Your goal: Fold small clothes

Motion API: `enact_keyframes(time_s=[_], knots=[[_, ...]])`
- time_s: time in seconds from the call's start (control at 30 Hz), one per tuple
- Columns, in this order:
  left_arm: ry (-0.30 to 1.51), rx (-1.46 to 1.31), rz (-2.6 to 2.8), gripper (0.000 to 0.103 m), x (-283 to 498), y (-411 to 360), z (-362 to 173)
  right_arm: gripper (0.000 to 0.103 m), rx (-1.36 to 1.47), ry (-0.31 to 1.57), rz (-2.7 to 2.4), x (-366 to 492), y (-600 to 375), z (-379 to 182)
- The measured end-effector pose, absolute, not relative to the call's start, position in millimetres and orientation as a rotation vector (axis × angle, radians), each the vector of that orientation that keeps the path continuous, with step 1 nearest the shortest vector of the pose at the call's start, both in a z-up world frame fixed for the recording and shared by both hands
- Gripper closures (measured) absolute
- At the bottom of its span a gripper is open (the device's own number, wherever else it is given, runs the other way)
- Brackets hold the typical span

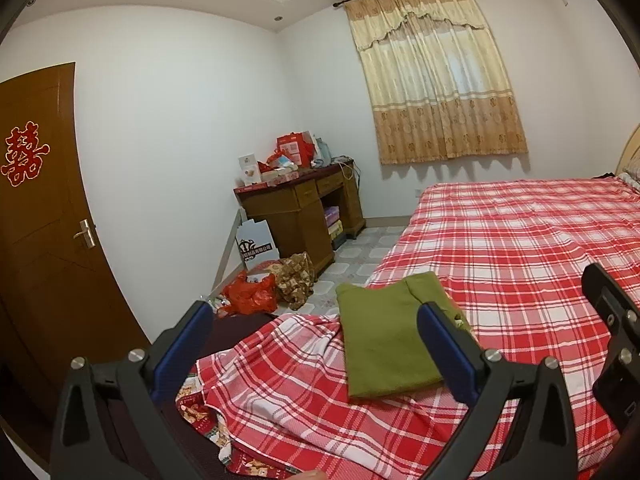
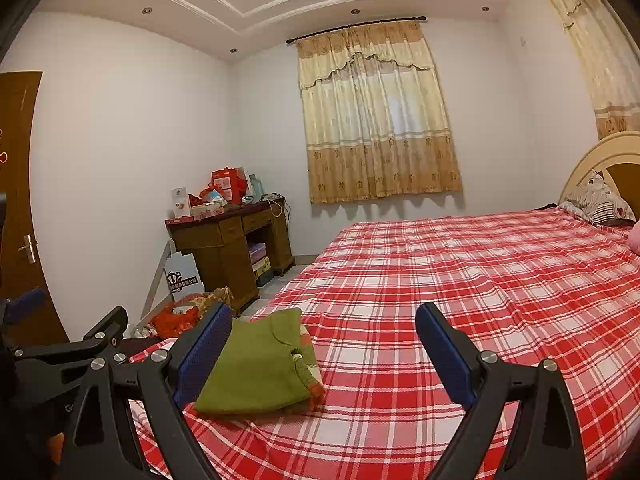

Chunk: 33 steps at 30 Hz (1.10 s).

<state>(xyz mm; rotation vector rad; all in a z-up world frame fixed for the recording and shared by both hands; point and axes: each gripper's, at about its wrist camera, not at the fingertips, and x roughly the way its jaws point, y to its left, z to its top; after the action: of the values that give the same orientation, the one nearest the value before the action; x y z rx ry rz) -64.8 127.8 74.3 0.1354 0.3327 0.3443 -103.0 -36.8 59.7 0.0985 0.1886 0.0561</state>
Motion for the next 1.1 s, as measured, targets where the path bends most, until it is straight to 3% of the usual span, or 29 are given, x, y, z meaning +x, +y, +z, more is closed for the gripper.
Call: enact_keyframes(time_s=[1.1], knots=[[0.441, 0.084, 0.283, 0.000, -47, 135, 59, 0.009, 0.122, 0.229, 0.052, -94, -39, 48]])
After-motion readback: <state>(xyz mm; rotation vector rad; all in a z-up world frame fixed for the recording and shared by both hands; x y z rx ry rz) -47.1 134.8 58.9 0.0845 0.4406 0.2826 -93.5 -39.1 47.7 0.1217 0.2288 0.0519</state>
